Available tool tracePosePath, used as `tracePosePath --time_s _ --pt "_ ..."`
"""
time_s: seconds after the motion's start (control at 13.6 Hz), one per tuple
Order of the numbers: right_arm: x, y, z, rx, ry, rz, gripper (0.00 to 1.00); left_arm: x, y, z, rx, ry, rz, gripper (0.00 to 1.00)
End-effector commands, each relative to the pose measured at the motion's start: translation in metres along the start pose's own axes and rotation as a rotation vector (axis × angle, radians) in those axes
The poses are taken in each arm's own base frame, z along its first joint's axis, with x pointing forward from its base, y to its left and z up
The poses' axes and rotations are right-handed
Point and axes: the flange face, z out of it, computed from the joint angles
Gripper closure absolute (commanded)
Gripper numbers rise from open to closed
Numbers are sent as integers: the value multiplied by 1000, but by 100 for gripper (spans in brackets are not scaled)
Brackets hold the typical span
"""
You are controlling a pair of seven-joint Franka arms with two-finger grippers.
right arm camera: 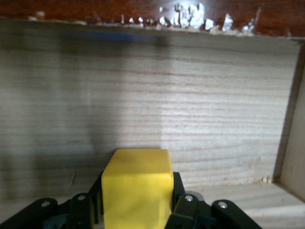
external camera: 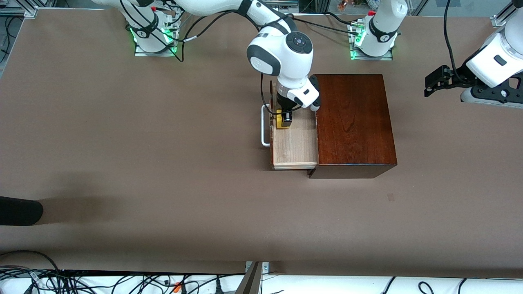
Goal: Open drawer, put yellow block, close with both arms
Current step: 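Lower the cube into the drawer and open the right gripper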
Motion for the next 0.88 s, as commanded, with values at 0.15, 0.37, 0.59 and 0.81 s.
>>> tracePosePath --time_s 0.15,0.37,0.59,0.81 --pt "-6 7 2 -18 13 -3 1 3 -2 -9 -8 11 16 0" --pt "-14 18 -12 -18 23 23 0 3 -2 -9 -8 12 17 0" --pt "-26 31 -50 -15 42 60 0 3 -2 -9 -8 12 17 0" --pt "-56 54 -122 -37 76 153 0 3 -1 -9 -8 12 19 0"
